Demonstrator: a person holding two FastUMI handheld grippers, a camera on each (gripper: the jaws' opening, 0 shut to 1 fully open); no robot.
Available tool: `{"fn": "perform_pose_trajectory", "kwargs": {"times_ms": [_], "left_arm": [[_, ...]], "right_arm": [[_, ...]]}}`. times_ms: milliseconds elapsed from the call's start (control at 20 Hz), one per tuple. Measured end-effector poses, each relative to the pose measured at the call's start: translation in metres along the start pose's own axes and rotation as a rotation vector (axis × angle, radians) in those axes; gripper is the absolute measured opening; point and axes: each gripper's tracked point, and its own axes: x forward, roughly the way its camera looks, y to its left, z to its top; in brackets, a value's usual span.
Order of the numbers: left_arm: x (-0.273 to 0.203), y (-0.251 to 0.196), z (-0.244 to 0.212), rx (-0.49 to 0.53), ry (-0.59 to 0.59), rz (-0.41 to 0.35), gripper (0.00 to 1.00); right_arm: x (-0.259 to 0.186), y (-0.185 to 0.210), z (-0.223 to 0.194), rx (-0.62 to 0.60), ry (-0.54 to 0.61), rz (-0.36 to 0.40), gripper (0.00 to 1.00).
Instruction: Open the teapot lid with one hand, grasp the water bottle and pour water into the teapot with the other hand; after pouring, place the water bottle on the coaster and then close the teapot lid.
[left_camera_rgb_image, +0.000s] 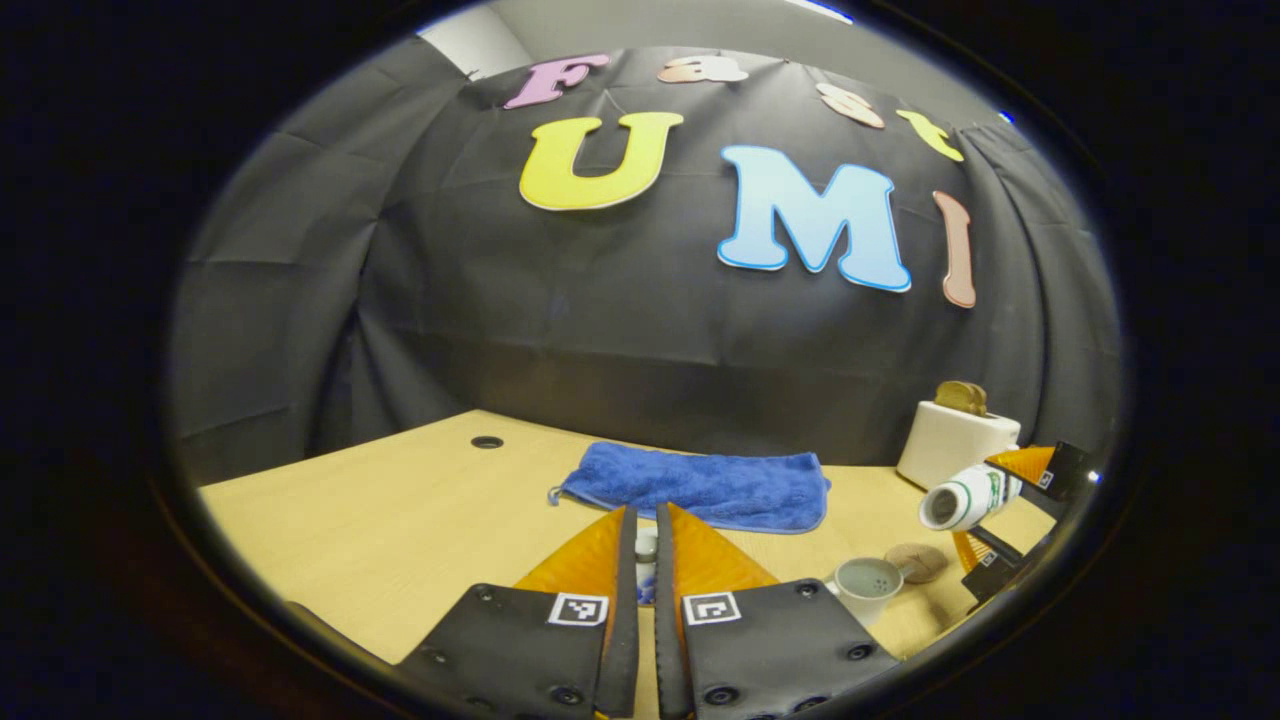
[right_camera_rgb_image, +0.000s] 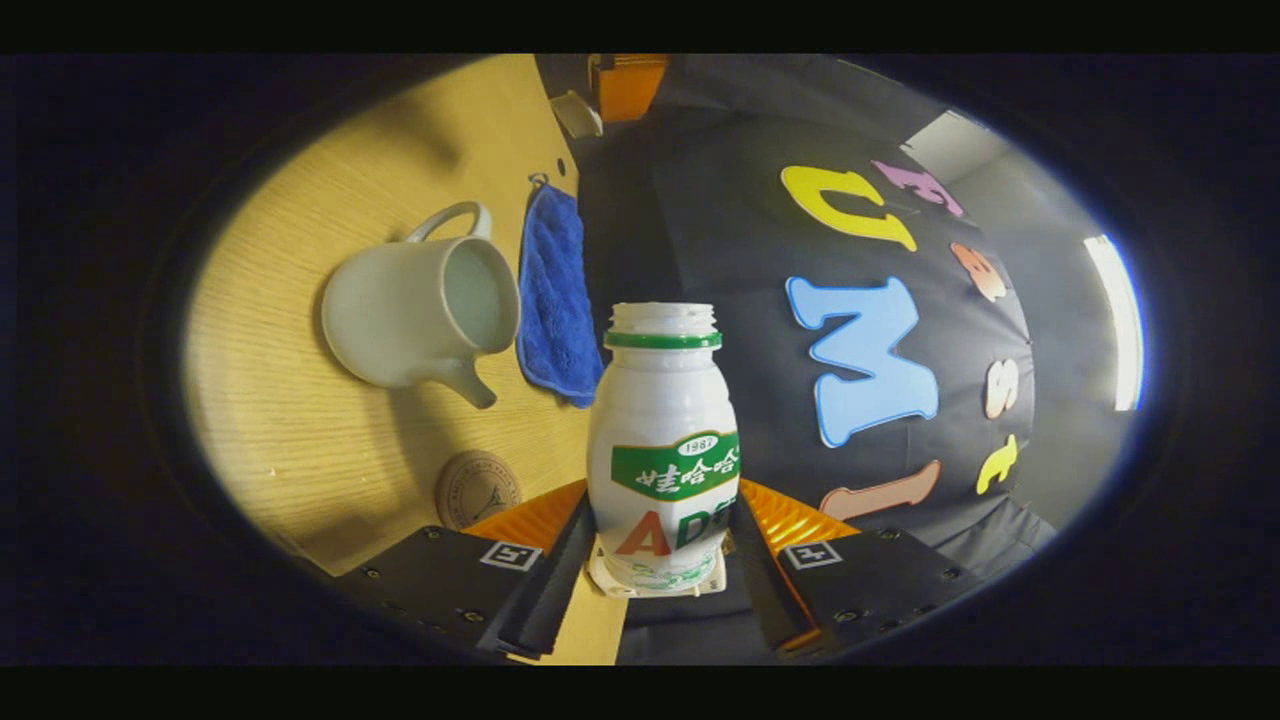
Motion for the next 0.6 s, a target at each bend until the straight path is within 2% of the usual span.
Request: {"fn": "perform_pose_trajectory", "kwargs": {"times_ms": [100, 200, 300, 350, 500, 600], "left_arm": [[-0.0007, 0.0016, 0.0008, -0.003, 0.001, 0.001, 0.13], [0.0006, 0.0033, -0.0014, -0.003, 0.006, 0.003, 0.17], [0.0003, 0.0033, -0.0019, -0.004, 0.007, 0.004, 0.13], [0.0005, 0.0035, -0.0016, -0.005, 0.007, 0.003, 0.17], [0.0005, 0.0025, -0.0036, -0.004, 0.012, 0.000, 0.17], [0.0019, 0.0018, -0.0043, -0.004, 0.014, -0.001, 0.13]], "right_arm": [[-0.0019, -0.0032, 0.0025, -0.048, -0.012, -0.014, 0.73], [-0.0023, -0.0027, 0.0040, -0.094, -0.026, -0.024, 0.73], [-0.0028, -0.0035, 0.0048, -0.128, -0.035, -0.035, 0.73], [-0.0021, -0.0041, 0.0051, -0.143, -0.038, -0.041, 0.73], [-0.0017, -0.0045, 0.0059, -0.176, -0.044, -0.053, 0.73], [-0.0015, -0.0051, 0.0064, -0.192, -0.049, -0.059, 0.73]]}}
